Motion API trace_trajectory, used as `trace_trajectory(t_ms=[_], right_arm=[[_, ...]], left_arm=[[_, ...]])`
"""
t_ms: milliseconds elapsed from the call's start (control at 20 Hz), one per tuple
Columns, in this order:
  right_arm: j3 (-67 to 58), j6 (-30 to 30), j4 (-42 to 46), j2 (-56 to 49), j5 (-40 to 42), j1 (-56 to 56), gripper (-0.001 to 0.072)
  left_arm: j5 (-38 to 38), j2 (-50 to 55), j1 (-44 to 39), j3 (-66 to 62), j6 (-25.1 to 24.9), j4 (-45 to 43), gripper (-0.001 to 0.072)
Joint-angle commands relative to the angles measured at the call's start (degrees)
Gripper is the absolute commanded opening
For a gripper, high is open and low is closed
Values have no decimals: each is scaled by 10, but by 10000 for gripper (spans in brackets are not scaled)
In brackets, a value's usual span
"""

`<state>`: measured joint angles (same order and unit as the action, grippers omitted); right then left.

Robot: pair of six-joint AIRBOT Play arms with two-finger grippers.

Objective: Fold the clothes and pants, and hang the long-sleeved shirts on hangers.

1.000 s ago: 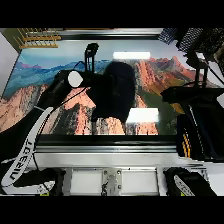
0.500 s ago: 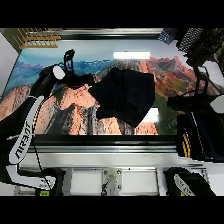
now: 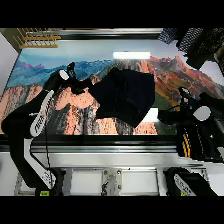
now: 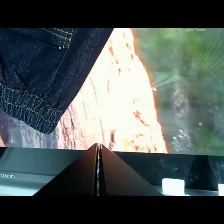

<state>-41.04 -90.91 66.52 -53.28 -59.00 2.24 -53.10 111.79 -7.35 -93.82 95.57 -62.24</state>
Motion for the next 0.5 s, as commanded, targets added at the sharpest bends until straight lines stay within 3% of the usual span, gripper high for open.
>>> trace_trajectory(t_ms=[0, 50, 100, 200, 250, 300, 350, 400, 450], right_arm=[[9, 0, -10, -9, 3, -2, 48], [9, 0, -10, -16, 3, -6, 48], [9, 0, -10, -24, 3, -14, 48], [9, 0, -10, -50, 5, -35, 48], [9, 0, -12, -66, 9, -49, 59], [9, -10, -19, -86, 14, -62, 245], [9, -25, -32, -110, 21, -72, 570], [9, -30, -48, -132, 32, -80, 637], [9, -30, -64, -153, 47, -87, 637]], left_arm=[[-32, 59, -14, -73, 5, 8, 679], [-31, 67, -19, -86, 5, 8, 678], [-30, 75, -23, -96, 5, 7, 634], [-34, 86, -23, -108, 5, 8, 406], [-35, 88, -23, -107, 9, 8, 235], [-35, 88, -23, -108, 8, 8, 28], [-34, 86, -23, -108, 8, 9, 14], [-35, 84, -21, -108, 7, 8, 14], [-36, 82, -17, -108, 7, 8, 15]])
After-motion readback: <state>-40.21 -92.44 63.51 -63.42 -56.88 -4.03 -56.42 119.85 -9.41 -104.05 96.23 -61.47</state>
